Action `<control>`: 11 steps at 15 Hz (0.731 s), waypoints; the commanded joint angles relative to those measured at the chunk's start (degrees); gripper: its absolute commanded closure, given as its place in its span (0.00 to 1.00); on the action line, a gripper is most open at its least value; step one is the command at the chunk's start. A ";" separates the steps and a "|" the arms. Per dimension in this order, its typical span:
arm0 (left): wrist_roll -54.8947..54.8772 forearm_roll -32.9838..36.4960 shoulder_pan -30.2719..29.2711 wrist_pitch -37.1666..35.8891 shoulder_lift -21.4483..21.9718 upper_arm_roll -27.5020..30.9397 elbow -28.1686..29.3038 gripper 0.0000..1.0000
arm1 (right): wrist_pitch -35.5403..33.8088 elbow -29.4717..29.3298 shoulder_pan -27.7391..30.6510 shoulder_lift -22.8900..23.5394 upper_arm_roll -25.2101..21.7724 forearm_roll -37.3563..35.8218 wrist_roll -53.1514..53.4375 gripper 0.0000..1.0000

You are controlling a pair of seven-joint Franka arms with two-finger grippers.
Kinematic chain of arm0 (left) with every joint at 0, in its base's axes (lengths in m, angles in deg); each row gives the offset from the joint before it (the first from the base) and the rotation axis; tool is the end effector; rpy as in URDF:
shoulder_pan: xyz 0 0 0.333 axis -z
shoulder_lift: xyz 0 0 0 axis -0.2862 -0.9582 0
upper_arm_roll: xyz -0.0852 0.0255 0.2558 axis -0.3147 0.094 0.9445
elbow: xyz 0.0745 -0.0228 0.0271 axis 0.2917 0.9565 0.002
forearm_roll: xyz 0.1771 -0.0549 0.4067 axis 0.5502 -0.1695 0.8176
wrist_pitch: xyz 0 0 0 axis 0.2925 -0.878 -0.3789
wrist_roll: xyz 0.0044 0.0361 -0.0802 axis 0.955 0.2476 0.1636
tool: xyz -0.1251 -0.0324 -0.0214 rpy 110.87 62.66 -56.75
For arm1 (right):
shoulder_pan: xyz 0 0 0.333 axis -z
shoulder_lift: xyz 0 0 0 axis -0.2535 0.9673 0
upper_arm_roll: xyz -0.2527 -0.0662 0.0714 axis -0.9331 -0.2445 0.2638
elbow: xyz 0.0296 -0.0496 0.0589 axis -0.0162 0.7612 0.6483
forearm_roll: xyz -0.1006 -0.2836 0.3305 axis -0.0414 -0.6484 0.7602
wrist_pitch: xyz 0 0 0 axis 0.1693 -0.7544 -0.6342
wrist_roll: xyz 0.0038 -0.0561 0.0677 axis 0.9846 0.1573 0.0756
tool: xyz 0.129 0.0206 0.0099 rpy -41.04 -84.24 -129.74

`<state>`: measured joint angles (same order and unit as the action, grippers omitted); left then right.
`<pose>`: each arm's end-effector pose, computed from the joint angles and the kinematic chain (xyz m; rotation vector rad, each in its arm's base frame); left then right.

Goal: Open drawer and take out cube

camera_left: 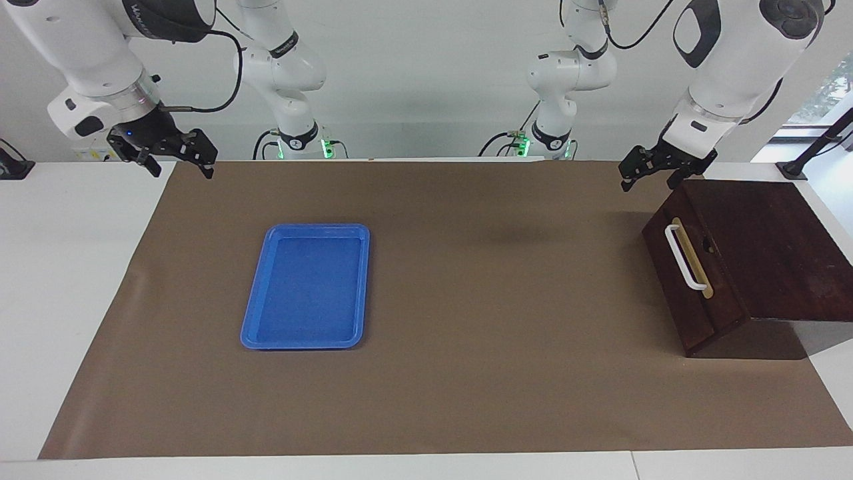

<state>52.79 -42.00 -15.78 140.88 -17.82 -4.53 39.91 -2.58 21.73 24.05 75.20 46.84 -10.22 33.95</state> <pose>0.5946 -0.0625 0.5294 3.1292 -0.0352 -0.1081 0.5931 -0.0530 0.5551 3.1183 -0.0845 -0.1723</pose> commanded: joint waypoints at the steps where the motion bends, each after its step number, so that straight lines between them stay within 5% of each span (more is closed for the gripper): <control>1: -1.08 -0.98 -0.32 0.13 1.90 -0.12 2.18 0.00 | 0.79 0.30 1.09 -0.49 0.49 0.60 0.09 0.00; 6: -0.20 0.68 0.38 3.63 1.90 -0.12 3.40 0.00 | 0.79 0.30 1.09 -0.49 0.49 0.60 0.09 0.00; 11: -0.20 12.88 4.51 10.40 -0.82 -0.30 6.48 0.00 | 0.79 0.38 1.09 -0.49 0.58 0.60 0.00 0.00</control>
<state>52.68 -33.26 -12.28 147.45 -18.19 -5.22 43.53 -2.58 21.73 24.05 75.20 46.84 -10.22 33.95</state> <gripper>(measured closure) 0.000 0.000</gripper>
